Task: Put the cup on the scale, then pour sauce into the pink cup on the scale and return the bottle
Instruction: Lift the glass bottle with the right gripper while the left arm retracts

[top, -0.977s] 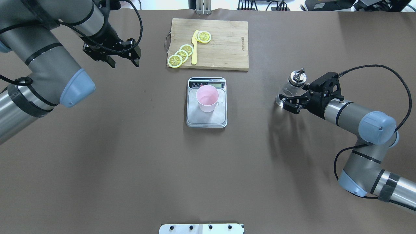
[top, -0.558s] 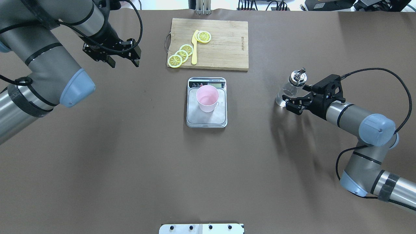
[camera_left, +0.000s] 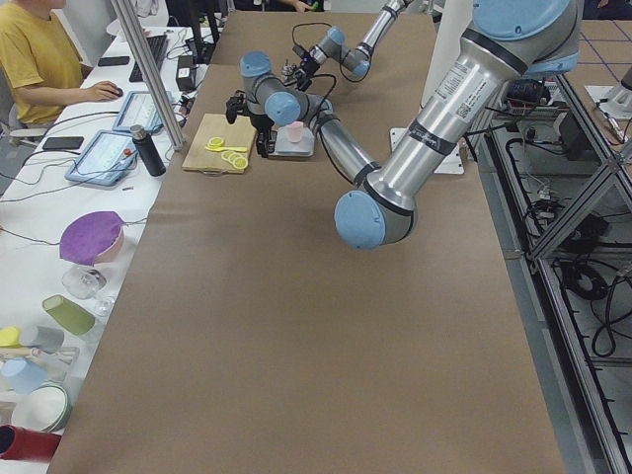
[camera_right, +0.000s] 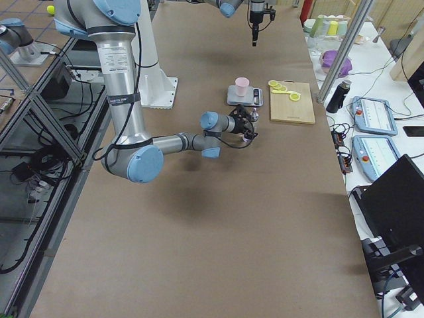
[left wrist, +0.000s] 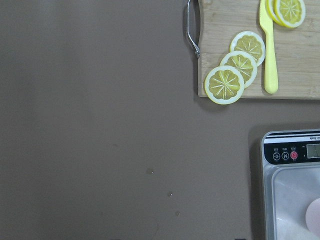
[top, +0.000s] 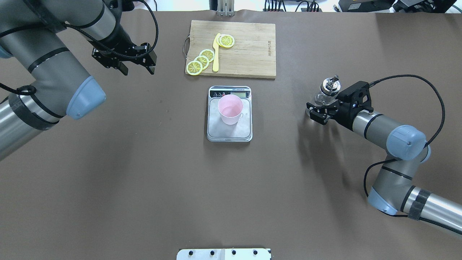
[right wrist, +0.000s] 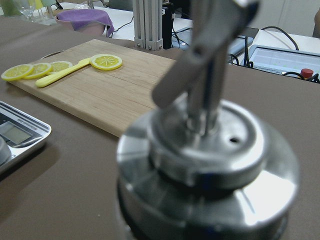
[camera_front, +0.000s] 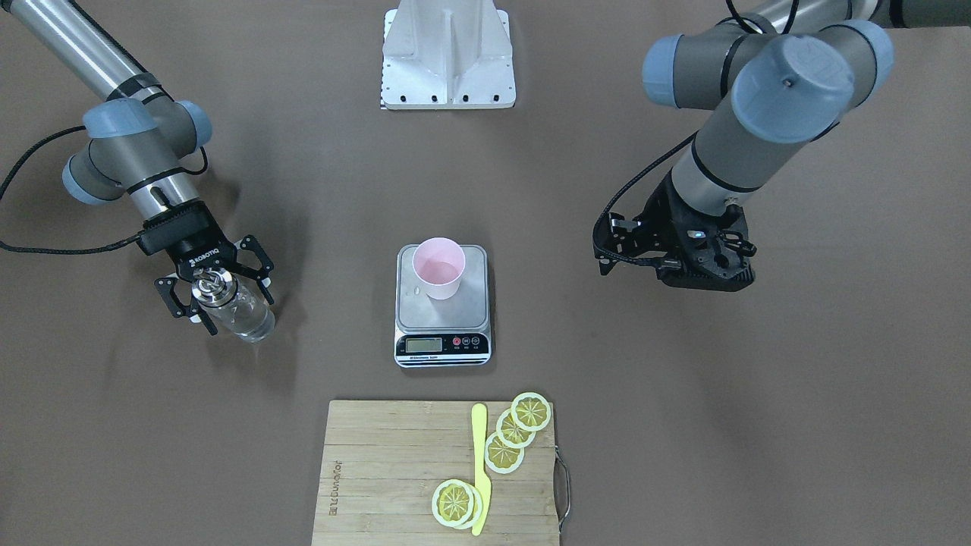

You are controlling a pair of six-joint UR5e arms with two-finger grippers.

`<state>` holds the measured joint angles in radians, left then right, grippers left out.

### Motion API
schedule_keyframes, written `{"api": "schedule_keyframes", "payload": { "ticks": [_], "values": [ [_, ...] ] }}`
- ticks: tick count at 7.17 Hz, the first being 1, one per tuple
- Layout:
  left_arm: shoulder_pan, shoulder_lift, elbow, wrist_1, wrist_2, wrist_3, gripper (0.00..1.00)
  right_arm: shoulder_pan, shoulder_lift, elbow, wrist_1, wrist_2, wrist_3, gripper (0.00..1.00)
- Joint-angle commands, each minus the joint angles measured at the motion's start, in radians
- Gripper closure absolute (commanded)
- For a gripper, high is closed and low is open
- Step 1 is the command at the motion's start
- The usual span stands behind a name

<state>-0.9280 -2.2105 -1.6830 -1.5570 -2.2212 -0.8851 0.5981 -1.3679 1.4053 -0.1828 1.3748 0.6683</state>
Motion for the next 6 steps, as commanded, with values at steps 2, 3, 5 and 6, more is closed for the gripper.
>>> {"api": "schedule_keyframes", "payload": {
  "ticks": [2, 3, 5, 6],
  "values": [
    [0.0, 0.0, -0.001, 0.0, 0.0, 0.0, 0.19, -0.001, 0.013, -0.009, 0.0, -0.003, -0.004, 0.15],
    [0.0, 0.0, 0.0, 0.0, 0.0, 0.0, 0.19, 0.002, 0.019, -0.006, 0.0, -0.002, -0.006, 0.26],
    [0.0, 0.0, -0.003, 0.0, 0.0, 0.0, 0.19, 0.017, 0.02, 0.001, 0.0, 0.009, -0.006, 0.39],
    [0.0, 0.0, -0.004, 0.0, 0.0, 0.0, 0.19, 0.023, 0.02, 0.003, 0.0, 0.012, -0.006, 0.45]
  ]
}}
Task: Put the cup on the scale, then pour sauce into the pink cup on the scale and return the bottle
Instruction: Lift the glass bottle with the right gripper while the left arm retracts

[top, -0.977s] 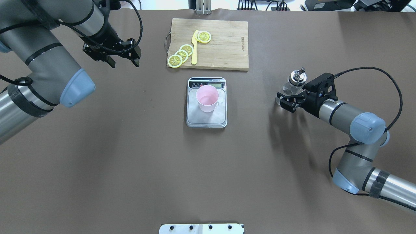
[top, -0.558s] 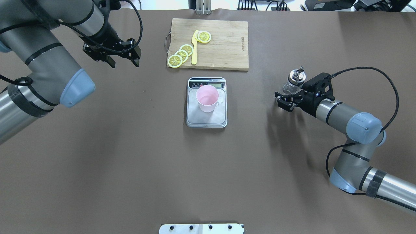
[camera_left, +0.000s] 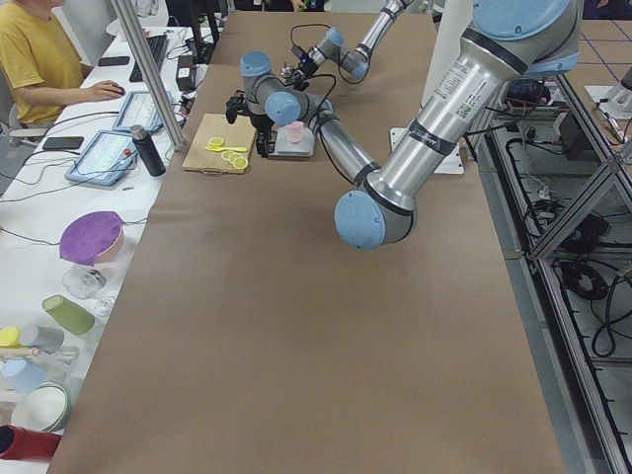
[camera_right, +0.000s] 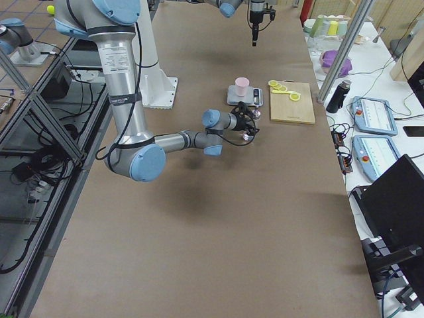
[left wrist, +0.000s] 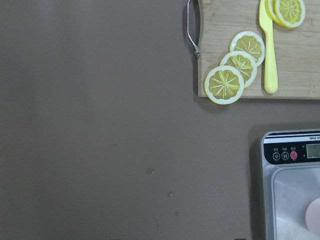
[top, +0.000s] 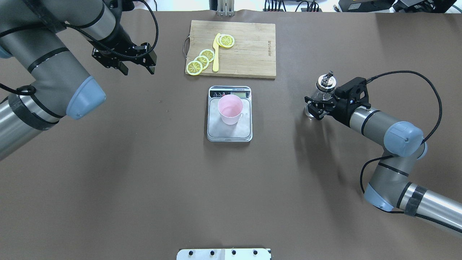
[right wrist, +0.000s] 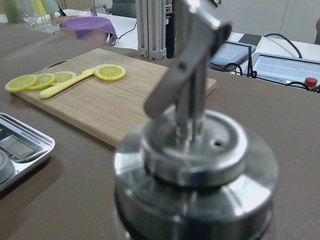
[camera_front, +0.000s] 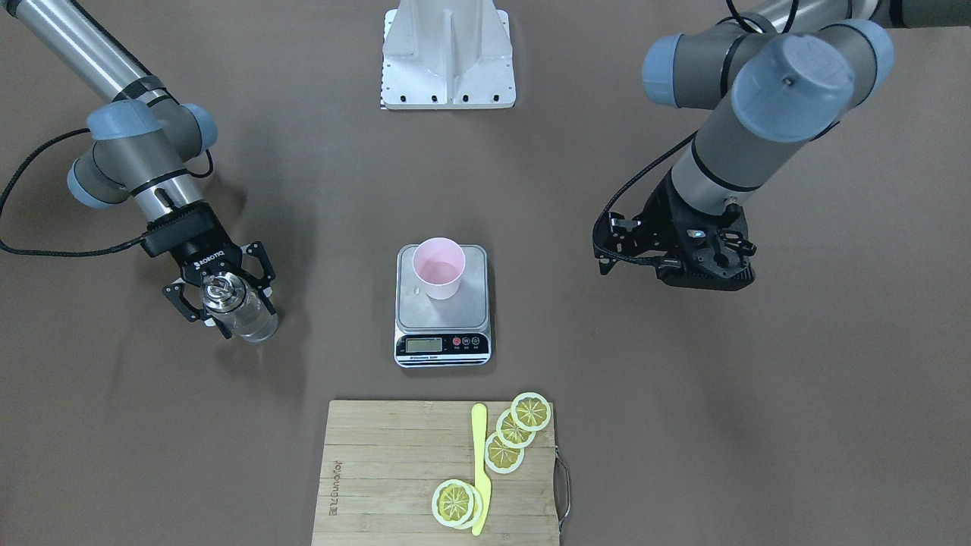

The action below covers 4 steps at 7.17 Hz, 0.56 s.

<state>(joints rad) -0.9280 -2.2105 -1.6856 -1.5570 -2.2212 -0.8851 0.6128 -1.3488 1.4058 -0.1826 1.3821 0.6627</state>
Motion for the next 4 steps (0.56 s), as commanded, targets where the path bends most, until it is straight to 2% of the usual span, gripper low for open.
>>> {"api": "schedule_keyframes", "payload": {
  "ticks": [1, 2, 3, 4],
  "values": [
    [0.0, 0.0, -0.003, 0.002, 0.0, 0.0, 0.19, 0.013, -0.001, 0.007, 0.0, 0.008, 0.0, 0.55],
    [0.0, 0.0, -0.005, 0.002, 0.0, 0.0, 0.19, 0.025, -0.001, 0.03, -0.012, 0.017, 0.0, 0.61],
    [0.0, 0.0, -0.005, 0.002, 0.0, 0.0, 0.19, 0.069, -0.001, 0.062, -0.053, 0.079, 0.0, 0.69],
    [0.0, 0.0, -0.005, 0.002, 0.0, 0.0, 0.19, 0.1, -0.009, 0.144, -0.158, 0.115, -0.002, 0.73]
  ]
}}
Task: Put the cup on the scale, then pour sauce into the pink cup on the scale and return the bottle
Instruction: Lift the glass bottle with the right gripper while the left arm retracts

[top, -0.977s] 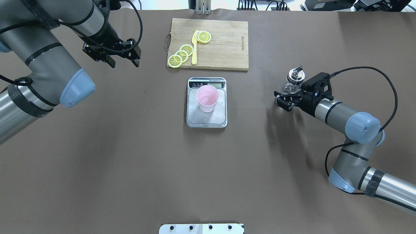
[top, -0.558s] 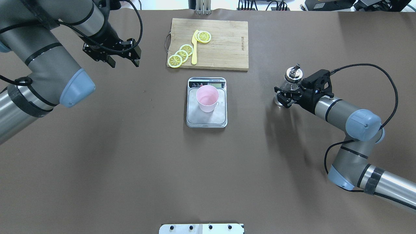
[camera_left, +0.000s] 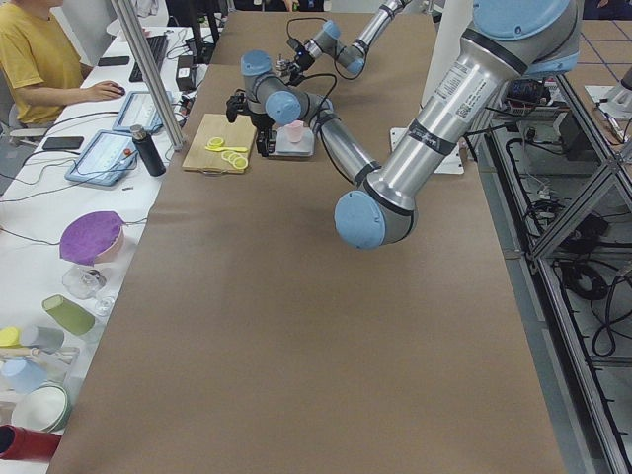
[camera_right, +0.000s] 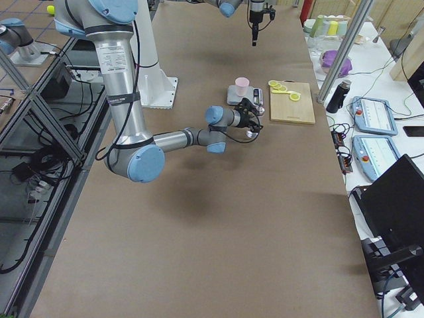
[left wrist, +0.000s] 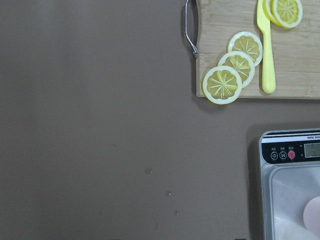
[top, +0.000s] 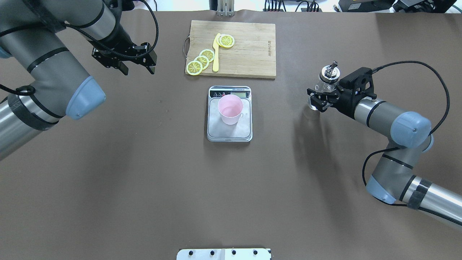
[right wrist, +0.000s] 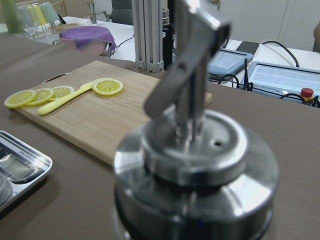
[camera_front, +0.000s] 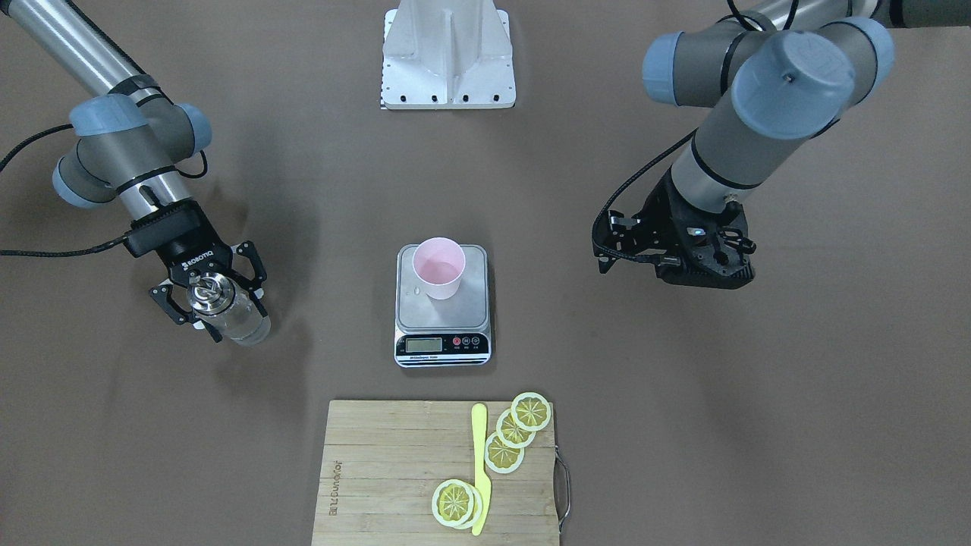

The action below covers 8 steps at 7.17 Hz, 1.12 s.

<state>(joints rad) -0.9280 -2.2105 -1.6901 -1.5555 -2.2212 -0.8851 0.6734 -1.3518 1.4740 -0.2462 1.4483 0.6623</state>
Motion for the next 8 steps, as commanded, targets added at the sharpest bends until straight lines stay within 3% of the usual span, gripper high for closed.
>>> {"api": "schedule_keyframes", "payload": {
  "ticks": [1, 3, 6, 8],
  "values": [
    [-0.012, 0.002, -0.002, -0.001, -0.002, 0.0, 0.2, 0.051, -0.007, 0.171, -0.239, 0.05, -0.013, 0.73],
    [-0.064, 0.088, -0.06, 0.0, -0.011, 0.148, 0.2, 0.046, 0.003, 0.308, -0.509, 0.037, -0.157, 0.73],
    [-0.182, 0.219, -0.072, 0.0, -0.015, 0.379, 0.18, -0.014, 0.1, 0.324, -0.747, -0.086, -0.269, 0.73],
    [-0.268, 0.302, -0.071, 0.0, -0.087, 0.536, 0.18, -0.093, 0.202, 0.324, -0.92, -0.196, -0.274, 0.73]
  ]
}}
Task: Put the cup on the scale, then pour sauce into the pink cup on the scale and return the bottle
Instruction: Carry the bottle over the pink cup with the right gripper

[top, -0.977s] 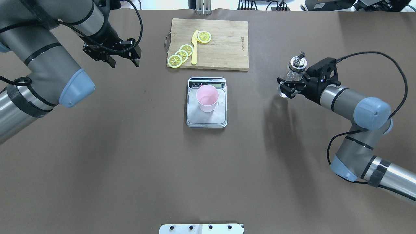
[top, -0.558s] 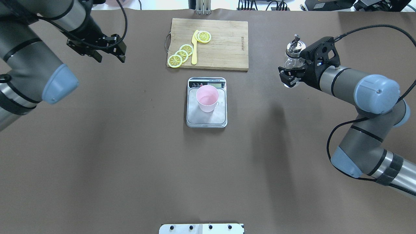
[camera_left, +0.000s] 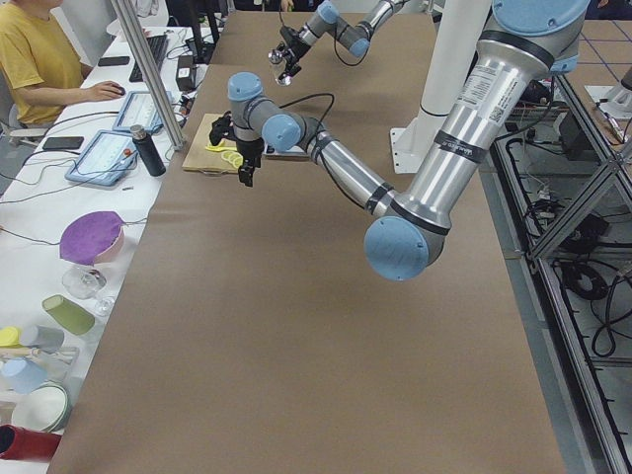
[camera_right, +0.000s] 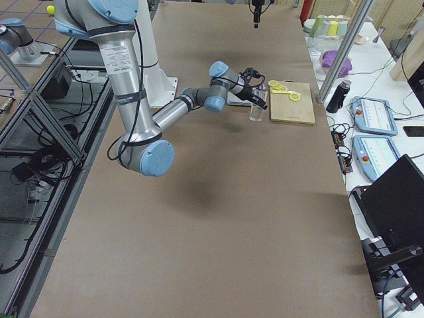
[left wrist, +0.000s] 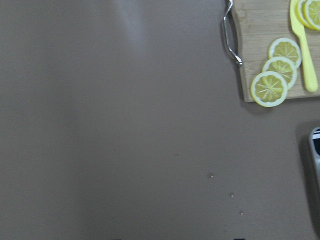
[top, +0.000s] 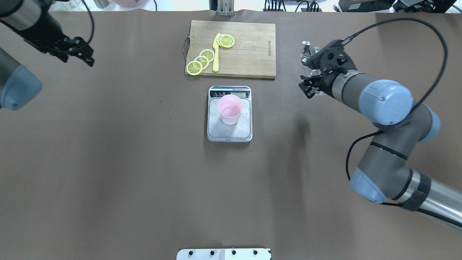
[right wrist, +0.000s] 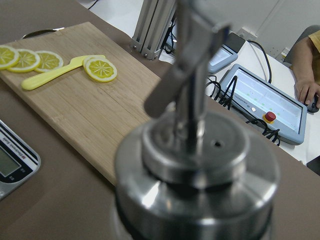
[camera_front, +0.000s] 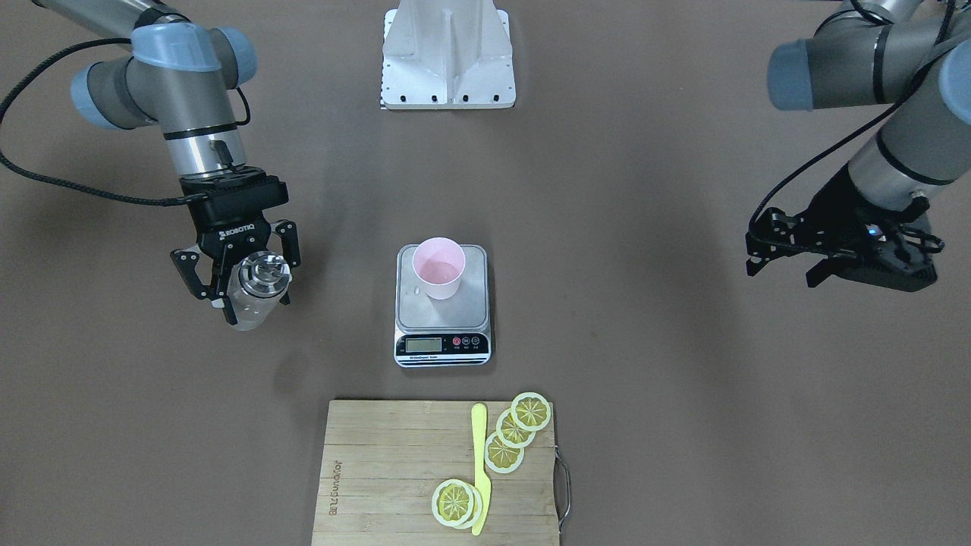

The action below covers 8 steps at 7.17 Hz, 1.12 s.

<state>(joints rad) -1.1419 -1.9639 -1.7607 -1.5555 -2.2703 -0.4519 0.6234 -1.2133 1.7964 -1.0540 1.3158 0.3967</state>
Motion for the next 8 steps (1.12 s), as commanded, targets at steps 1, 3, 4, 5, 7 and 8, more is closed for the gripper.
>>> {"api": "schedule_keyframes", "payload": {
  "ticks": [1, 3, 4, 5, 7, 8],
  "values": [
    [-0.076, 0.091, 0.001, 0.0, -0.044, 0.17, 0.17, -0.072, 0.077, 0.003, -0.135, -0.096, -0.012, 0.75],
    [-0.097, 0.161, 0.001, -0.011, -0.048, 0.275, 0.16, -0.114, 0.101, 0.047, -0.284, -0.173, -0.108, 0.75],
    [-0.108, 0.178, 0.001, -0.015, -0.048, 0.3, 0.16, -0.135, 0.101, 0.11, -0.393, -0.211, -0.171, 0.75],
    [-0.117, 0.206, 0.001, -0.018, -0.048, 0.33, 0.16, -0.161, 0.113, 0.141, -0.503, -0.261, -0.192, 0.75],
    [-0.127, 0.23, 0.001, -0.02, -0.049, 0.37, 0.16, -0.194, 0.152, 0.129, -0.592, -0.314, -0.222, 0.75],
    [-0.13, 0.249, 0.003, -0.034, -0.049, 0.398, 0.16, -0.201, 0.158, 0.124, -0.615, -0.331, -0.232, 0.77]
  ]
}}
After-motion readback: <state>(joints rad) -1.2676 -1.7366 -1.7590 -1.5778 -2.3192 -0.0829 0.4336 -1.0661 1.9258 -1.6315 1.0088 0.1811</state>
